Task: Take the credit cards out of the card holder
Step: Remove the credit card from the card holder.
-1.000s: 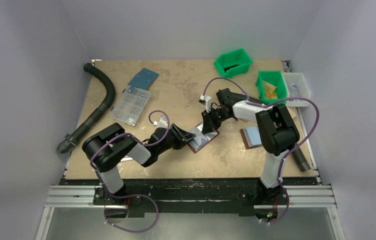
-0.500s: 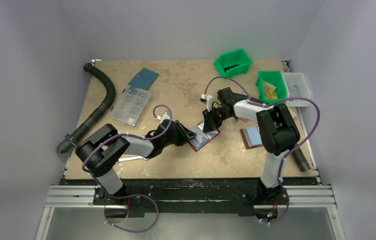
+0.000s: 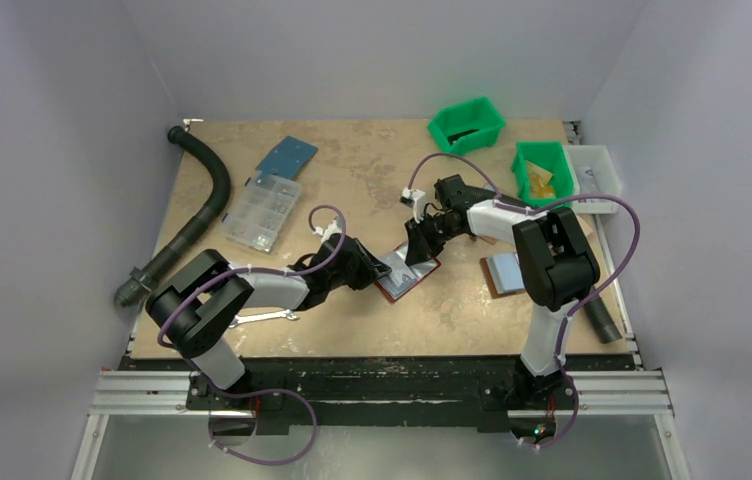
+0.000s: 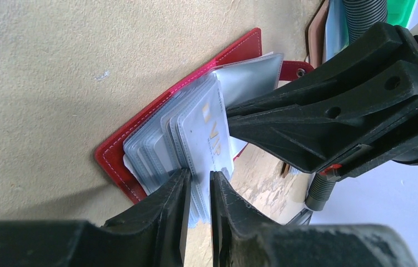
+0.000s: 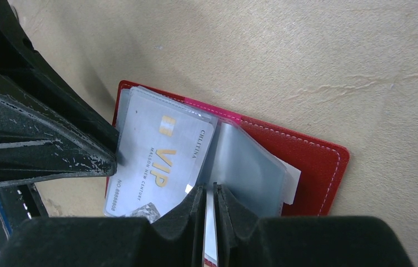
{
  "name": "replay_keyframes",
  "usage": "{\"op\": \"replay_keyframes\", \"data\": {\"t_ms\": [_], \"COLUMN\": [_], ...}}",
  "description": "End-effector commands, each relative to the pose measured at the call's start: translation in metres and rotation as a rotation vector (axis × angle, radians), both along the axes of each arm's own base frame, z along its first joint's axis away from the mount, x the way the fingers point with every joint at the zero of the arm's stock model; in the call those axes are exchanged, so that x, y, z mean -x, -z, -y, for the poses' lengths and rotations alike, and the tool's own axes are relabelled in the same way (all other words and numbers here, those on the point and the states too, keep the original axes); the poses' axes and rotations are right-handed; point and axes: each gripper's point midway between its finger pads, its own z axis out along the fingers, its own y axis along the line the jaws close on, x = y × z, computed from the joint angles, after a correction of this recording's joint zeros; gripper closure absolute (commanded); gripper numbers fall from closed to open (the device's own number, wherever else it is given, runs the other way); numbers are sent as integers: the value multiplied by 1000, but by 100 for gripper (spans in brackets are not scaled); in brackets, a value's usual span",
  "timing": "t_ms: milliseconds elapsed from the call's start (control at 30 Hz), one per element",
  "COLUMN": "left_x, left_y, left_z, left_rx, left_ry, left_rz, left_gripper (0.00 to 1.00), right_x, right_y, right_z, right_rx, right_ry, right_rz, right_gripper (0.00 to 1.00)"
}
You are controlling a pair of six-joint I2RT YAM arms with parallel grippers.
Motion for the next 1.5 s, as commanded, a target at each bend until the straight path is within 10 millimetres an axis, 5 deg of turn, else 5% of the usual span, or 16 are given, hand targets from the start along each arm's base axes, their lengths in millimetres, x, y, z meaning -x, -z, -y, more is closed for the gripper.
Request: {"op": "replay_keyframes", "data": {"t_ms": [0,700,1467], "left_x": [-21,-10,-11], "left_y": [-41,-55,-43], "left_z": [12,24,20], "left_rx": [65,131,66], "left_ry": [-4,92,71], "left_rz": [124,166,92], "left_gripper": [77,74,65], "right_x": [15,15,15], "right_y": [11,11,11], "right_z": [-5,-5,-5], "right_rx": [19,19,18], "right_ry": [-35,-36,-37], "right_rz": [-54,-54,-55], "right_gripper": [81,81,81]}}
